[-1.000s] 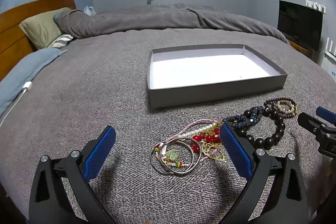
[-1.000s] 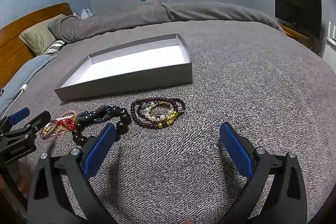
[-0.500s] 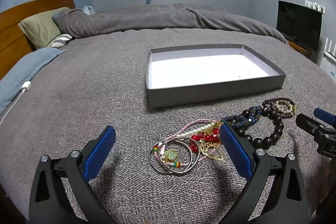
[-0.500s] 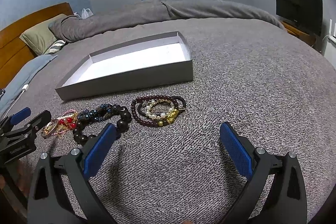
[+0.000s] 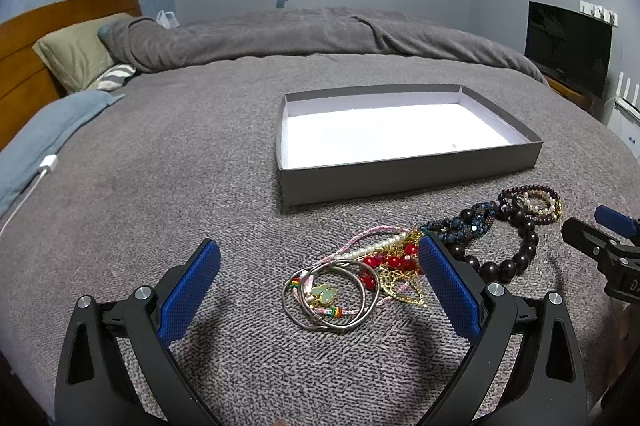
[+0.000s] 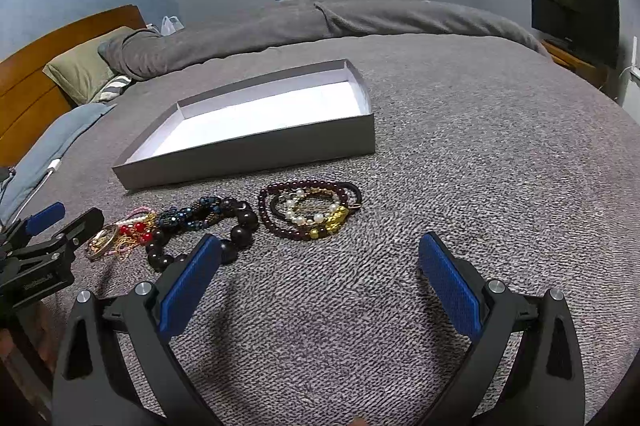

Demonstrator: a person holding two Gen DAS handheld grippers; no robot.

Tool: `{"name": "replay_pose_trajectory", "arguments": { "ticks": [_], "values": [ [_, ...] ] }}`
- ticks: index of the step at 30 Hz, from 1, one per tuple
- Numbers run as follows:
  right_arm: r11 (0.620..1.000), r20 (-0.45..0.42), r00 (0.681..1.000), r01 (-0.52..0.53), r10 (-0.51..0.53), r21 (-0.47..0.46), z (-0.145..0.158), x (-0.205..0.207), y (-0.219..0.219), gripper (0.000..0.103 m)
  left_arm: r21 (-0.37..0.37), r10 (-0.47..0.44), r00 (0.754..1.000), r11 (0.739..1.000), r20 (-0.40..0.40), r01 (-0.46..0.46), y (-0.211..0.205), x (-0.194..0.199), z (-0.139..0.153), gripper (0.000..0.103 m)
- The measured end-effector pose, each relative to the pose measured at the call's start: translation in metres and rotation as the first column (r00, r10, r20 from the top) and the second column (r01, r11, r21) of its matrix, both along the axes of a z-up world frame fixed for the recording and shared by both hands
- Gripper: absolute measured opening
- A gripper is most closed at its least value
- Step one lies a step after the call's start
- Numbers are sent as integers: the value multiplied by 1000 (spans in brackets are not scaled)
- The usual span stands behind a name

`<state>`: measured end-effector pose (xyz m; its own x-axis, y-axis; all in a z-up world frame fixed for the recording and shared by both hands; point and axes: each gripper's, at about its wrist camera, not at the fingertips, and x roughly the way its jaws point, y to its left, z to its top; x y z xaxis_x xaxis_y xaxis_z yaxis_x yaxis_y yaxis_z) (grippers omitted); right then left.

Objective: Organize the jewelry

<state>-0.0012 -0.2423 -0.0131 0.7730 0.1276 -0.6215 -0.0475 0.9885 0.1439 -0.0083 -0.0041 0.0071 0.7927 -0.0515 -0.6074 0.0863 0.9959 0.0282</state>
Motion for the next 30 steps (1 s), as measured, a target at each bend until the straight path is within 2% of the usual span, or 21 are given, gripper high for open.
{"name": "replay_pose_trajectory", "arguments": {
  "ticks": [12,17,22,28,30],
  "values": [
    [1000,15,1000,-4,4,-9,2,-1,-3,97,-23,-37,999,999,11,37,4,-3,2,98],
    [1000,-9,1000,22,-22,20,0,7,-14,80,-16,-38,999,999,-4,38,5,-1,0,98],
    [999,-35,999,43,-42,32,-5,14,-19,49,-32,-50,999,998,4,50,7,-3,1,98],
    [999,-44,999,30,-28,43,-7,18,-17,28,-30,-58,998,998,6,58,6,-4,0,98],
    [999,-46,999,27,-24,48,-7,19,-16,24,-30,-57,998,998,8,57,6,-4,1,98]
  ]
}}
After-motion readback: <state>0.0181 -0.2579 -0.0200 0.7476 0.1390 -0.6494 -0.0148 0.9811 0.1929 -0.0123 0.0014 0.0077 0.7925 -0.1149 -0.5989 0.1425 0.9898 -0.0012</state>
